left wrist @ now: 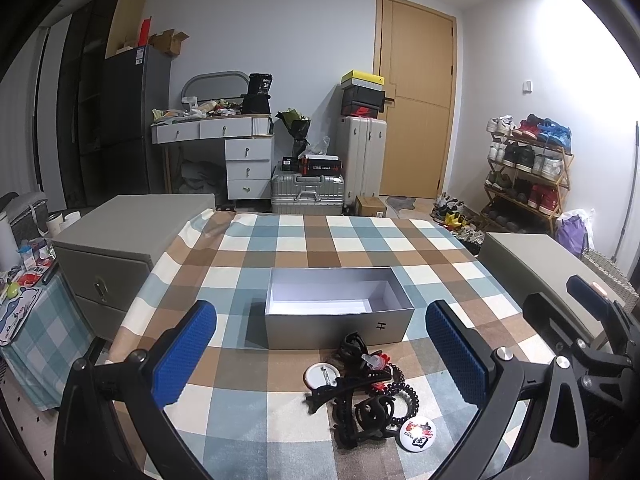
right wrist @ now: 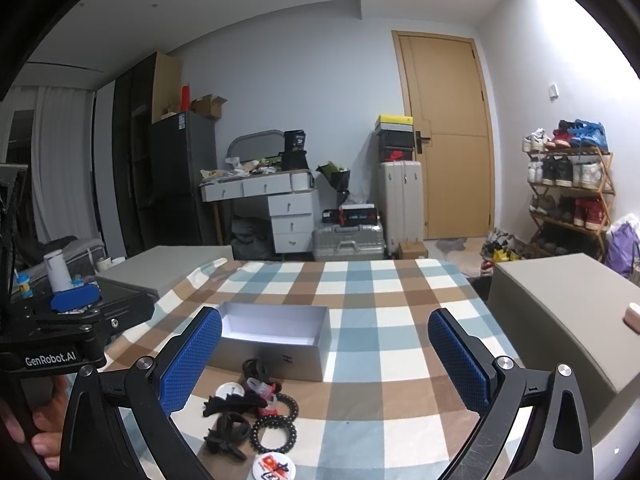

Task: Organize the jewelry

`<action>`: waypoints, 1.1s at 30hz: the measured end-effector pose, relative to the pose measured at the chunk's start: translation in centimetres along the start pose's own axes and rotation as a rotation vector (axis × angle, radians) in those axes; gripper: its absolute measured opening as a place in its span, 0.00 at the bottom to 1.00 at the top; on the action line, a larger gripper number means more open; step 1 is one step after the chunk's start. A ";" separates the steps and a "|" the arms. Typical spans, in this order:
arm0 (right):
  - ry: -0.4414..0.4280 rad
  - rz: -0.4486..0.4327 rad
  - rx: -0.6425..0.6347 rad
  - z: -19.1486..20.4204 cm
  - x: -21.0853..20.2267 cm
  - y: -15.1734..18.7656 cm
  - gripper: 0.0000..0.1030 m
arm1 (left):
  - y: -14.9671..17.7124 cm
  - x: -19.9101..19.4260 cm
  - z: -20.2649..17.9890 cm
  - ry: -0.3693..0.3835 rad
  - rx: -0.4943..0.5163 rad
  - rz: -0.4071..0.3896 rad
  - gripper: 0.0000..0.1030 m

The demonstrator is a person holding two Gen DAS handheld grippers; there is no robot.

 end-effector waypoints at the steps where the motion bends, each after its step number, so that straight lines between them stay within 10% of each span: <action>1: 0.000 -0.001 -0.001 0.0 0.0 0.0 1.00 | 0.0 0.0 0.1 -0.001 -0.002 0.000 0.99; 17: -0.045 0.019 0.013 0.0 0.3 0.3 1.00 | 0.4 0.2 0.2 0.006 0.001 0.019 0.99; 33: -0.294 0.207 0.090 1.2 5.5 3.8 1.00 | 3.4 3.1 2.7 0.010 -0.020 0.107 0.99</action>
Point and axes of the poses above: each gripper's, at about its wrist camera, not at the fingertips, and x roughly the way its jaws point, z to its left, y to its underside, the point moved 4 cm from there along x, roughly the way its jaws point, and after that the axes turned 8 degrees about -y, right-handed, at the moved point
